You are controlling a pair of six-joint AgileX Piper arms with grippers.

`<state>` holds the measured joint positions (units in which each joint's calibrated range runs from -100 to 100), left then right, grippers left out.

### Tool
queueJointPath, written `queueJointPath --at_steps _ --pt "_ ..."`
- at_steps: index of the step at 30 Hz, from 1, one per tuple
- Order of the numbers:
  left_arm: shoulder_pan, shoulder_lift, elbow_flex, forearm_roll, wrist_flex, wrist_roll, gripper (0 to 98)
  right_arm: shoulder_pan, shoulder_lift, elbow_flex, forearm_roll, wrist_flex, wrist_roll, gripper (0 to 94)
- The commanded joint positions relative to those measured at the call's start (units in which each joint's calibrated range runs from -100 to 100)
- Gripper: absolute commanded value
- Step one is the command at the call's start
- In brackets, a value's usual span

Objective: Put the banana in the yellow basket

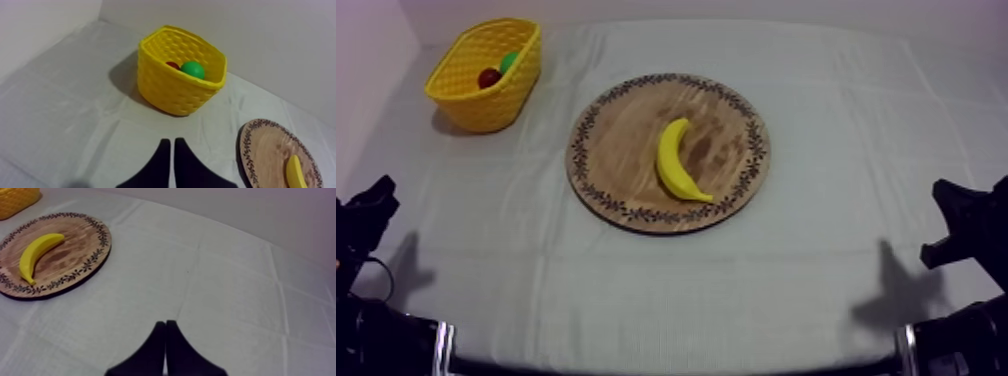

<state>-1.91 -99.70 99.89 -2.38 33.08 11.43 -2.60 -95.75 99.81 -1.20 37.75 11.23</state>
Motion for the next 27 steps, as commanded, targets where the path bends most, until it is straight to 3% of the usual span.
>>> queueJointPath --at_steps 1,17,23,27 --pt "-0.1 -0.1 -0.2 0.50 1.3 -13.8 0.0 0.0 0.0 0.0 0.0 0.0 0.0 0.3" --pt "0.0 -0.1 -0.7 0.34 1.3 -13.8 0.0 0.0 0.0 0.0 0.0 0.0 0.0 0.3" --pt "1.8 1.6 -3.2 -2.74 1.5 -11.1 0.0 0.0 0.0 0.0 0.0 0.0 0.0 0.3" --pt "3.2 5.7 -8.1 -3.73 0.9 -9.3 0.0 0.0 0.0 0.0 0.0 0.0 0.0 0.3"
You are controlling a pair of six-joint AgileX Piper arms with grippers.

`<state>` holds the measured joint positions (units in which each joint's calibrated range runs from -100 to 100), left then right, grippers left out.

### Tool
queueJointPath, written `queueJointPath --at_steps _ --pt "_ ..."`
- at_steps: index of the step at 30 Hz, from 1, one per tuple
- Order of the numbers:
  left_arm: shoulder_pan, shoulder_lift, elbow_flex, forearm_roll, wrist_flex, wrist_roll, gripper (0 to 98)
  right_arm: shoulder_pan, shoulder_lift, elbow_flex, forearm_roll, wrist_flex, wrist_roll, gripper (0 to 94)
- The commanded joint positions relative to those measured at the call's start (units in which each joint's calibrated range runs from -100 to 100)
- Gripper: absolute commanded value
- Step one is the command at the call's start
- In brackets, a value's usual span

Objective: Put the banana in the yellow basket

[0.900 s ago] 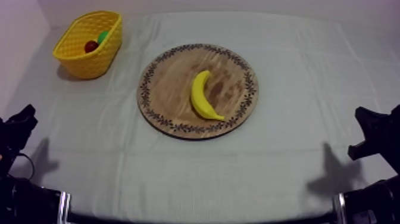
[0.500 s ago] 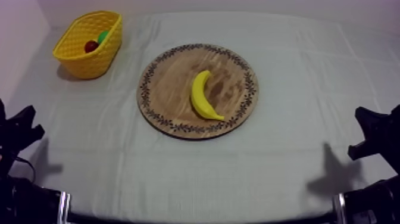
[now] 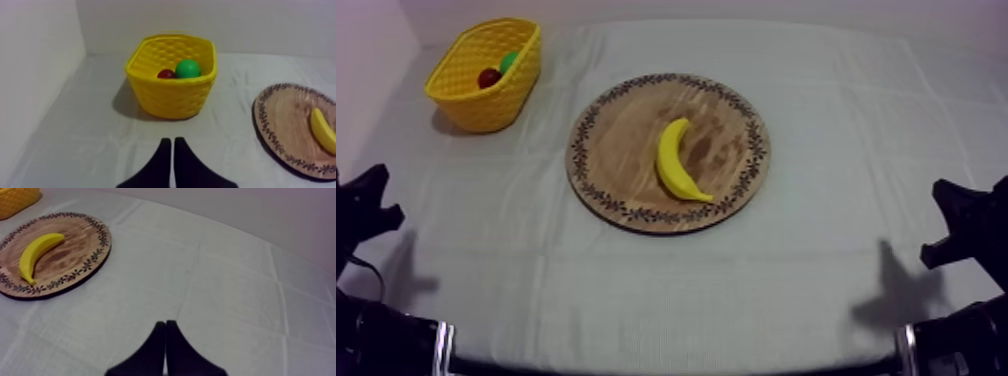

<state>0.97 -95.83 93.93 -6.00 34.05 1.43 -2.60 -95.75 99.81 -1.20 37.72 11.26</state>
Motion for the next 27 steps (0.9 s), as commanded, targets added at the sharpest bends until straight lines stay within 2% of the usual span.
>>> queueJointPath --at_steps 1,4,9,13,22,27 --pt "0.6 3.2 -3.7 -0.20 -0.3 1.0 0.0 0.0 0.0 0.0 0.0 0.0 0.0 0.3" --pt "1.7 8.0 -8.8 -0.47 -0.5 1.9 0.0 0.0 0.0 0.0 0.0 0.0 0.0 0.3" --pt "3.5 17.8 -17.8 -2.80 -0.3 4.4 0.0 0.0 0.0 0.0 0.0 0.0 0.0 0.3" --pt "4.2 25.8 -26.3 -3.84 1.3 5.5 0.0 0.0 0.0 0.0 0.0 0.0 0.0 0.3" --pt "5.6 40.6 -47.4 -3.65 7.3 6.3 0.0 0.0 0.0 0.0 0.0 0.0 0.0 0.3" --pt "8.0 48.1 -57.7 -3.24 11.6 6.1 0.0 0.0 0.0 0.0 0.0 0.0 0.0 0.3"
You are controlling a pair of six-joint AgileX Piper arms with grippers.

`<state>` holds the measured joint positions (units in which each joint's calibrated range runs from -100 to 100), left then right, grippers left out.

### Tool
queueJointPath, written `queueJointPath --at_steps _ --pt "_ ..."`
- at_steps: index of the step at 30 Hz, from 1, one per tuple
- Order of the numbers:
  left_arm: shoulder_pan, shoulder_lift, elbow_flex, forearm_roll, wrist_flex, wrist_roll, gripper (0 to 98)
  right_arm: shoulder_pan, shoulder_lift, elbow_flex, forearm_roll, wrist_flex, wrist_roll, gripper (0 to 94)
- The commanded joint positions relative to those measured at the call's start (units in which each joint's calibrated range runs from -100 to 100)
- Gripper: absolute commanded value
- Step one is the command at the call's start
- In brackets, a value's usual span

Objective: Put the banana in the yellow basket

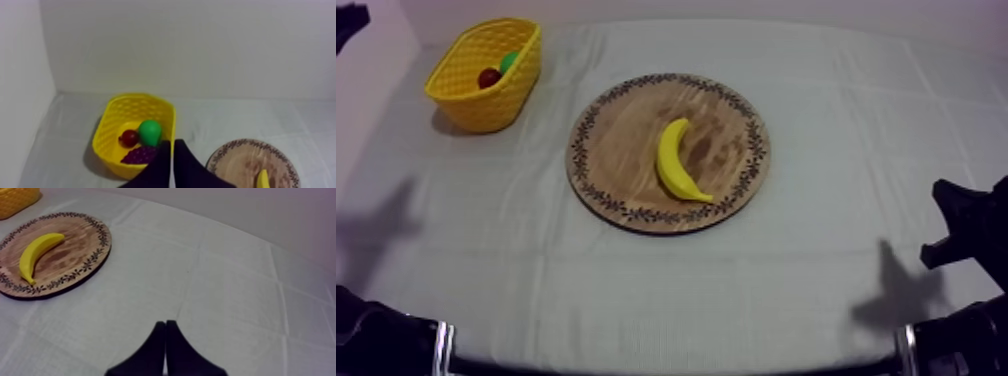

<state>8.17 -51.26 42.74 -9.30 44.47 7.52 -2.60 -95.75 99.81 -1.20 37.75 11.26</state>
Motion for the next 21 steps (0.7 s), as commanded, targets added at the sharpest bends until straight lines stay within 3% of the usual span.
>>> queueJointPath --at_steps 1,9,21 --pt "1.6 5.1 -8.6 0.08 2.3 -0.1 0.0 0.0 0.0 0.0 0.0 0.0 0.0 0.3" --pt "9.0 17.6 -23.5 -0.71 11.4 0.9 0.0 0.0 0.0 0.0 0.0 0.0 0.0 0.3" --pt "16.5 34.3 -39.3 -4.06 19.3 8.5 0.0 0.0 0.0 0.0 0.0 0.0 0.0 0.3"
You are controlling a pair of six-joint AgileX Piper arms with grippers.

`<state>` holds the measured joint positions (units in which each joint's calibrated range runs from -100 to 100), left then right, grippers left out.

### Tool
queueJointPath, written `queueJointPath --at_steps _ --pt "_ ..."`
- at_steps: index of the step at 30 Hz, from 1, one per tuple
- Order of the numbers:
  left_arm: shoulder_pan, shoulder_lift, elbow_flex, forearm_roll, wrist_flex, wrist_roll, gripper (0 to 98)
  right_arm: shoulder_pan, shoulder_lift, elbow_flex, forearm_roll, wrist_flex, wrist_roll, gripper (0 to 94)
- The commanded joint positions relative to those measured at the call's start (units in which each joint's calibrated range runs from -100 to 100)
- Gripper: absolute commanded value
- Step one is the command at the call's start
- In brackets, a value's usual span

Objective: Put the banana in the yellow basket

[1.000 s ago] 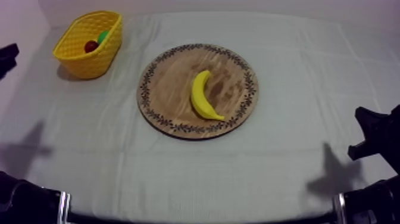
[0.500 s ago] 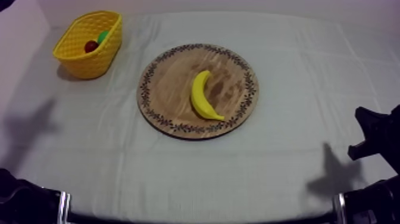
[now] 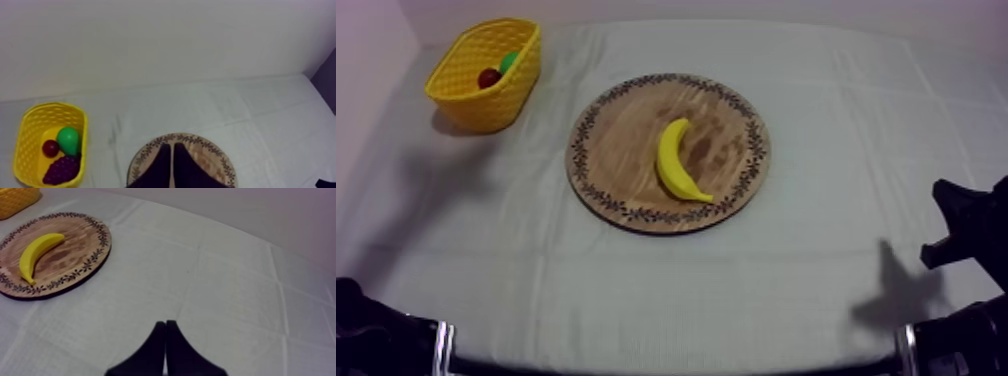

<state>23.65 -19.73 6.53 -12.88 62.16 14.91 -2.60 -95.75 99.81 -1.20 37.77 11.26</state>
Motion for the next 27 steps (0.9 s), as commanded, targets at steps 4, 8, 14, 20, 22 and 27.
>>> queueJointPath --at_steps 4,8,14,20,22,27 --pt "3.9 7.9 -7.6 -3.57 5.8 3.8 0.0 0.0 0.0 0.0 0.0 0.0 0.0 0.3" --pt "6.8 12.6 -10.3 -7.21 9.4 7.4 0.0 0.0 0.0 0.0 0.0 0.0 0.0 0.3" --pt "9.7 18.9 -15.8 -8.94 13.3 10.4 0.0 0.0 0.0 0.0 0.0 0.0 0.0 0.3" --pt "11.9 24.9 -20.8 -8.82 16.9 13.2 0.0 0.0 0.0 0.0 0.0 0.0 0.0 0.3" --pt "12.5 26.6 -21.8 -8.49 18.1 13.7 0.0 0.0 0.0 0.0 0.0 0.0 0.0 0.3" --pt "13.4 30.6 -23.0 -6.89 19.1 13.6 0.0 0.0 0.0 0.0 0.0 0.0 0.0 0.3"
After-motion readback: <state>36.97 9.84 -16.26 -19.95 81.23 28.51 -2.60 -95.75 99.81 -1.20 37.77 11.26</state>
